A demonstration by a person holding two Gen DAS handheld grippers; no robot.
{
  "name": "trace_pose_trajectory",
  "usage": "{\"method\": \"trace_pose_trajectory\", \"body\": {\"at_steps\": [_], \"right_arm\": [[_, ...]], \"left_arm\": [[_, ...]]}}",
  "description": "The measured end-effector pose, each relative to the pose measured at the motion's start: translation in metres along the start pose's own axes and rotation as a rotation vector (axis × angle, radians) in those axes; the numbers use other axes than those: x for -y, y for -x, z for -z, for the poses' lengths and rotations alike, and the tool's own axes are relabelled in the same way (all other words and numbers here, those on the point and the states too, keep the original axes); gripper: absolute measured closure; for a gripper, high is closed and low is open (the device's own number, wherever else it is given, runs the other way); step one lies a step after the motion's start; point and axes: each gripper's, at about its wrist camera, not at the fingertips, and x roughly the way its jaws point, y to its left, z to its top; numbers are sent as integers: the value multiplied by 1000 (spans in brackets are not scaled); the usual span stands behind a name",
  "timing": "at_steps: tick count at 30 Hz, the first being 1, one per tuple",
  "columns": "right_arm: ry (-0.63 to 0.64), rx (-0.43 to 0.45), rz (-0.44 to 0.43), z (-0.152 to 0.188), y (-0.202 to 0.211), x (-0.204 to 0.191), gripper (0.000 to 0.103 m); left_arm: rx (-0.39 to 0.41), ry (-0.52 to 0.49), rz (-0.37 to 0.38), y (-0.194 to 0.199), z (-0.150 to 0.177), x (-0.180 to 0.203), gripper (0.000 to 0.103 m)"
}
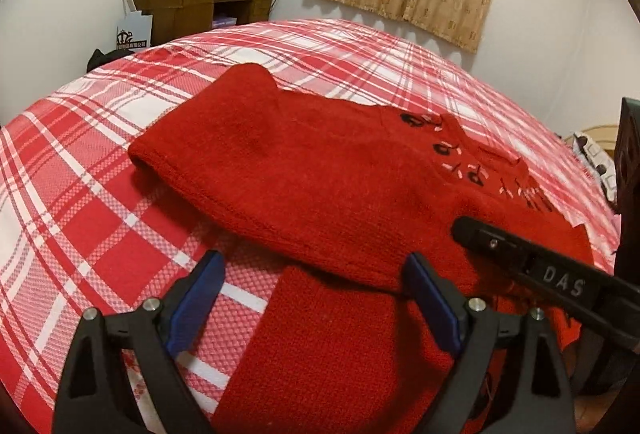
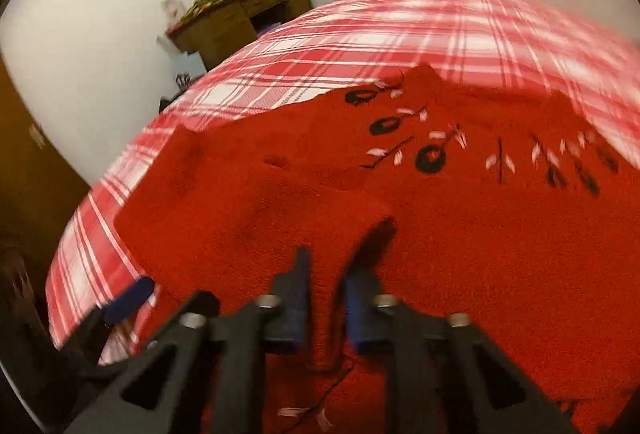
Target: Fold small clothes
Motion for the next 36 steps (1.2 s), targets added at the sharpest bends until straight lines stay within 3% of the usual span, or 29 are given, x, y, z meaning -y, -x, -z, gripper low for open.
{"method": "trace_pose_trajectory", "body": {"at_steps": [12,17,20,22,24,28,36], "right_arm": [[22,285,-19,-62,122,20,95],[5,334,-6,-77,149,35,95],[8,351,49,-79,156,42,95],[-5,374,75,-77,164,50,95],[-24,396,96,-73,177,65,95],[-69,374,142,-56,189,102,95],[-175,195,247,5,141,165,95]], "left_arm": [[-33,30,-37,-4,-13,5,9],[-38,65,-24,-12,-21,14,9],[-55,-4,-111,-24,-24,32,9],[-103,-18,-182,-38,-28,35,8],[-94,-17,-216,-38,-31,34,8],[-86,31,-195,-36,-29,19,6],[-49,109,-194,-28,-27,7,6]]}}
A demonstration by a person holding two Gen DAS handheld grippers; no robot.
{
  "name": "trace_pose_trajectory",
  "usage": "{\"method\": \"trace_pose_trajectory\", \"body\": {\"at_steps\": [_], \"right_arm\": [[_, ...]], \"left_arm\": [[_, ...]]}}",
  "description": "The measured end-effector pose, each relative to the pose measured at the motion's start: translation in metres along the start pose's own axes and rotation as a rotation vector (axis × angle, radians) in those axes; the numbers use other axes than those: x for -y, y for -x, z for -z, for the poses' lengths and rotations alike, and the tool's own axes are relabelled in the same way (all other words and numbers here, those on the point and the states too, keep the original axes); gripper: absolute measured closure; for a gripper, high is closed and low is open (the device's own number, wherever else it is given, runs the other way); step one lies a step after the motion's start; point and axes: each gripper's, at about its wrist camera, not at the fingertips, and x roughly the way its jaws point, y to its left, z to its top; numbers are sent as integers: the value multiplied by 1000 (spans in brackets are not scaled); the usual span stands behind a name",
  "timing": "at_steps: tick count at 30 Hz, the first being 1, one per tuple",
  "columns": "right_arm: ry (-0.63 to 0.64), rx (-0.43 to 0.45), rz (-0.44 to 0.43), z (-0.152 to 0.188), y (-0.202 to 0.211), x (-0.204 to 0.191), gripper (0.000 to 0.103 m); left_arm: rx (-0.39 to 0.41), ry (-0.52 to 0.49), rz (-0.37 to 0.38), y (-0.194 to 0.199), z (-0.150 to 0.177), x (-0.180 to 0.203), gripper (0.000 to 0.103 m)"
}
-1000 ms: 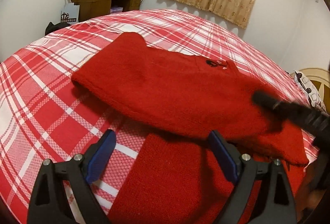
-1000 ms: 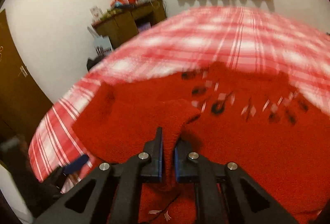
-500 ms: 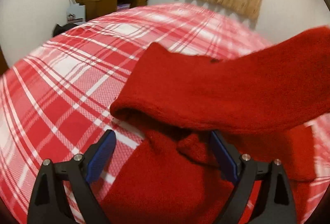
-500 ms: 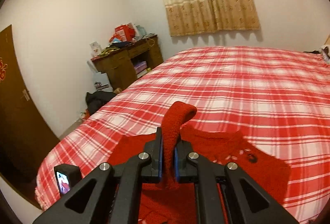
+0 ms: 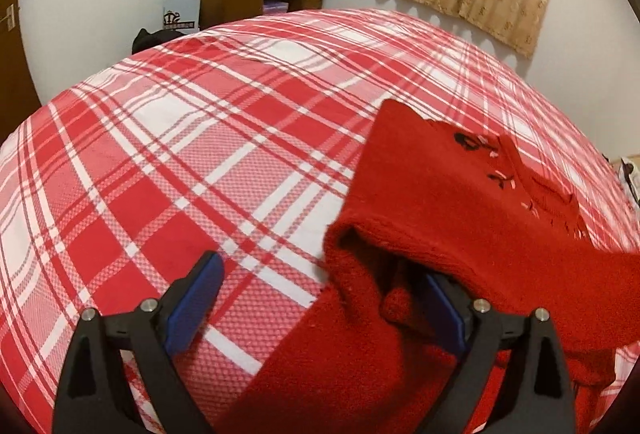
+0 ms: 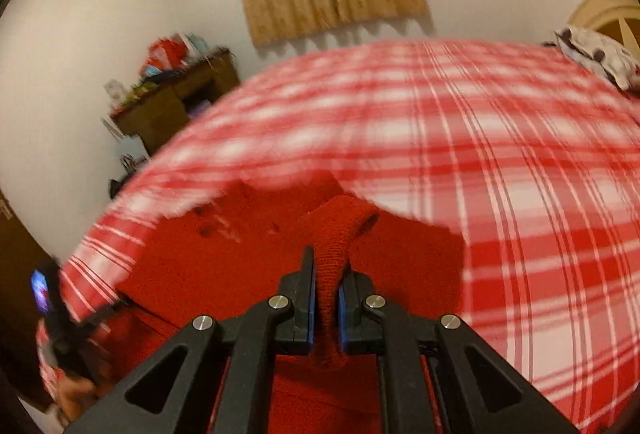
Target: Fold small clothes
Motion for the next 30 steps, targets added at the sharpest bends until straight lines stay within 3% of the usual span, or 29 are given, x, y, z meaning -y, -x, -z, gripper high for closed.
{"method": "trace_pose_trajectory", "body": {"at_steps": [4,10,14,18,20,24,28,29,30], "right_arm": [[-50,-88,24,31,-28,29,95],[-120,-82,-32,41,-28,47,95],[-139,-84,-74,41,-12,50,86],[-156,-30,-9,47,19,55,81],[-157,-24,-30,47,27,51,80],[-107,-19,-26,39,20,31,43],[-38,-80,11,34,-9,16,43],[-18,-100,28,36,-16,14,48],[10,-126,47,38,-24,11,74]], "left_arm": [[-6,-11,-6,-3,-1,2,5],[-6,-22,-6,-1,-1,4,5],[0,-126,30,10,4,5,5],[59,-232,-3,30,7,-3,5],[97,-237,-6,39,3,-7,5],[162,-236,25,48,-11,-1,4],[123,-224,6,27,-25,11,4],[110,-216,3,23,-25,12,4],[95,-204,-3,19,-27,11,4]]}}
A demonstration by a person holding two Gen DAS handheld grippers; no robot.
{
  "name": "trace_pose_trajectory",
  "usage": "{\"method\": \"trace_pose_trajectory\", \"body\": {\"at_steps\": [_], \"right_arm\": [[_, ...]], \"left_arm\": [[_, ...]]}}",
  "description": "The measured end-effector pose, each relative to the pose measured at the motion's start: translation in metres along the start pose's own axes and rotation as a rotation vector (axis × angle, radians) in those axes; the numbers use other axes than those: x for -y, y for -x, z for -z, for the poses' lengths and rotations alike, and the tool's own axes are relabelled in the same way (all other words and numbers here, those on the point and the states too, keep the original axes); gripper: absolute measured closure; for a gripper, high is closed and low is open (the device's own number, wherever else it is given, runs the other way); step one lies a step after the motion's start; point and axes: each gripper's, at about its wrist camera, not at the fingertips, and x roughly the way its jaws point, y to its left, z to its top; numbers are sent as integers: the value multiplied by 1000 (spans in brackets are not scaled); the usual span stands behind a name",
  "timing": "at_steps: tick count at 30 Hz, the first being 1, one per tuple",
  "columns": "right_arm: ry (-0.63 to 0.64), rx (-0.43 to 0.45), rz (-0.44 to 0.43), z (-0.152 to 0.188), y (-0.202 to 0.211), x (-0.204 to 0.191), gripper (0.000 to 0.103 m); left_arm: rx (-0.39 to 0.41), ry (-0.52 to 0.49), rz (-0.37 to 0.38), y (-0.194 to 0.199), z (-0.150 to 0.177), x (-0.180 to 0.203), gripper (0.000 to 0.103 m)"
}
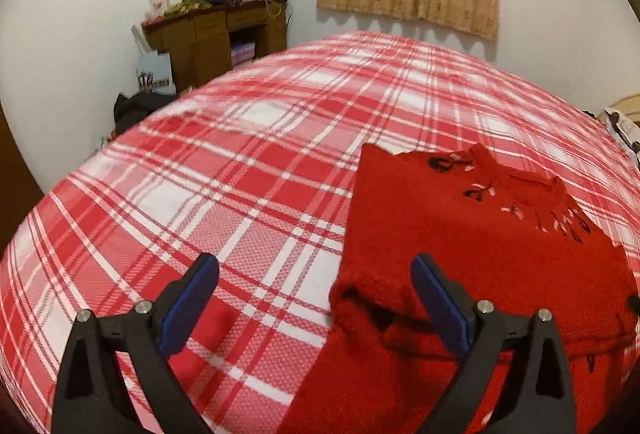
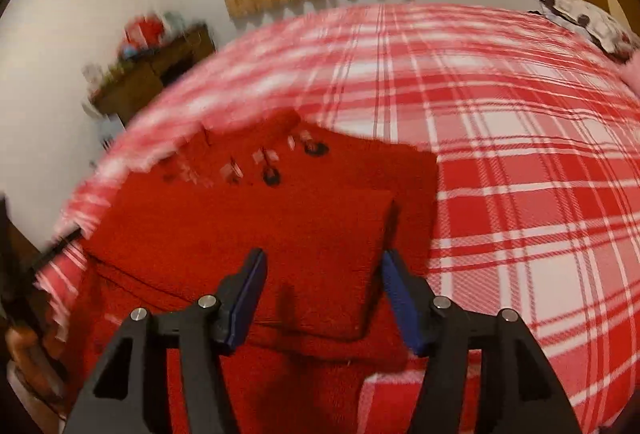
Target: Fold small clothes
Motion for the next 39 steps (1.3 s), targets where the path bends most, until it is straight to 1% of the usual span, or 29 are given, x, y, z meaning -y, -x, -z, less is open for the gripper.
{"method": "trace_pose_trajectory", "body": {"at_steps": [1,2,3,6,8,10,13,14,16,17,19,20,21,22,23,26,28,29,30,32,34,36,37,39], "right_arm": [[20,-14,18,1,-5,-2,87],[25,-1,17,2,-4,-2,87],[26,15,14,2,-1,-1,91],[24,67,28,2,11,3,92],[19,58,30,2,9,5,92],[22,24,36,5,-2,5,92],[22,30,50,5,-4,4,92],[12,25,49,5,-3,6,92],[-14,20,49,4,-1,11,92],[-26,30,44,4,5,14,92],[-46,112,22,6,34,19,92],[-48,152,26,8,48,21,92],[-49,214,38,11,73,25,92],[-50,245,41,13,87,28,91],[-53,286,43,17,110,33,90],[-56,361,65,28,163,46,90],[-43,393,85,39,202,54,90],[-33,403,96,45,221,58,90],[-19,415,115,52,243,61,90],[-2,448,146,64,283,67,90],[-1,490,158,75,327,75,90],[3,504,130,83,360,79,90],[9,495,102,86,371,79,90],[37,459,45,93,379,74,90]], "left_arm": [[-17,18,-3,-3,-1,-5,4],[-22,35,-4,-2,-1,-9,4],[-19,56,-1,-1,0,-16,4],[0,92,-25,3,-4,-30,4],[11,97,-19,4,-6,-31,4],[14,56,-1,4,-5,-20,4],[17,-39,-20,-2,2,6,4],[1,-58,-24,-7,5,11,4],[-72,-93,-55,-23,12,21,4],[-76,-92,-55,-26,13,21,4],[-78,-77,-28,-22,10,14,4],[-83,-77,-21,-21,9,10,4],[-82,-80,-16,-18,8,5,4],[-75,-80,-5,-13,8,-1,4],[-64,-78,16,-7,10,-8,4],[-39,-90,76,12,16,-21,4],[-20,-131,122,29,25,-26,4],[-9,-168,141,40,31,-30,4],[-2,-192,149,46,34,-32,4],[22,-274,175,67,48,-39,4],[23,-323,198,81,57,-47,4],[-2,-343,234,90,65,-54,4],[-22,-348,255,95,71,-57,4],[-50,-359,281,103,82,-59,4]]}}
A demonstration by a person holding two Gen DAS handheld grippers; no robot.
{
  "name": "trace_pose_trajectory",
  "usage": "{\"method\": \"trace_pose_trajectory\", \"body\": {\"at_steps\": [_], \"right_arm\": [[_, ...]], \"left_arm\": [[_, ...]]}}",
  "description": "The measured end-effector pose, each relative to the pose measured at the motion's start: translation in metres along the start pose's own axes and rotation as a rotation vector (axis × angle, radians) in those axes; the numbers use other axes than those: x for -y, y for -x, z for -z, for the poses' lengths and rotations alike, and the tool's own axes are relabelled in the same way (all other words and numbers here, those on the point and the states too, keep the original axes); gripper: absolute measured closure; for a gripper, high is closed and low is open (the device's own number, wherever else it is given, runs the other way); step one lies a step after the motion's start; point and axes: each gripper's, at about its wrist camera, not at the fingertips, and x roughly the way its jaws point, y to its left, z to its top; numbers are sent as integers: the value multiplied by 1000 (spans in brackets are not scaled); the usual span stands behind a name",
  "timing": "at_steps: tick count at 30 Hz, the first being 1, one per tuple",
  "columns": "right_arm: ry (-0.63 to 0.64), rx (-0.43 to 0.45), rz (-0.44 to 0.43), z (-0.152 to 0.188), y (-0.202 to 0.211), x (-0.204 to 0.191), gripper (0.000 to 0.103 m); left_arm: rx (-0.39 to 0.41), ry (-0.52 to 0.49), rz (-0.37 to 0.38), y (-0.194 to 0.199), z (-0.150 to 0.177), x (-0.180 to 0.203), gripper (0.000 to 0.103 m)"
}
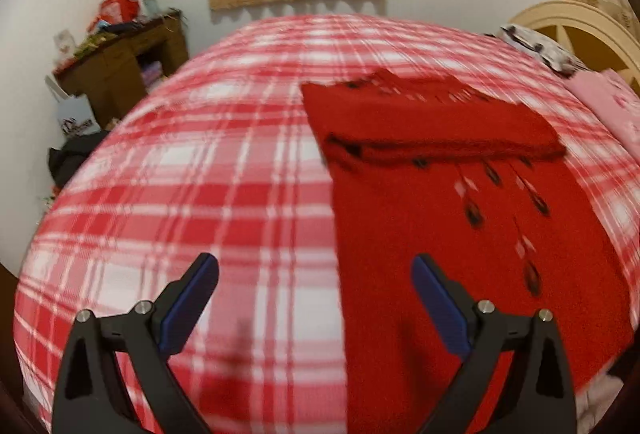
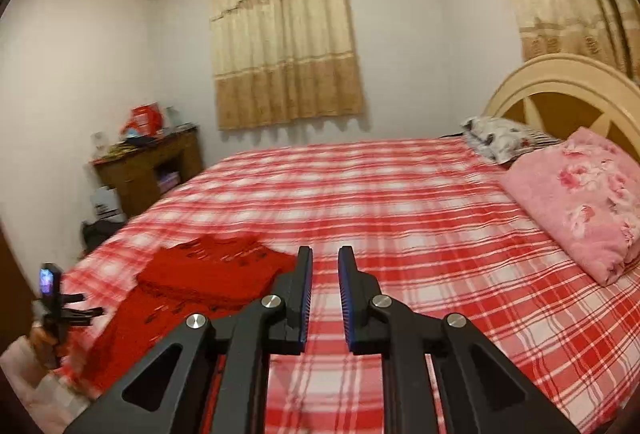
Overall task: Fold small clothes
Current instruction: 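Release the sweater and lift both tools away from it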
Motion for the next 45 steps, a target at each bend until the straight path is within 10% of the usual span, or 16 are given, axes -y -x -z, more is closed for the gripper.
{"method": "trace_pose_trajectory", "body": {"at_steps": [9,15,27,33,37,41,45], "right_arm": [[220,-453,-372,115,-78,-103,83],[149,-620,-409,184,-116,-126,83],[16,-73,-227,84,-16,-88,83],[-319,259,-541,35,36,-64,80],[-482,381,-796,16,63,-44,35],[-530,339,-894,9,87,-26,34],[-399,117,-642,16,95,-29,34]], "left_arm": [[-55,-101,51,20,54,39,4],[-109,-100,92,17,73,49,4],[-97,-20,126,25,73,41,4],[-7,-8,148,58,52,38,4],[51,12,135,80,41,26,4],[71,49,110,92,33,9,4],[66,47,81,98,34,-1,4]]}}
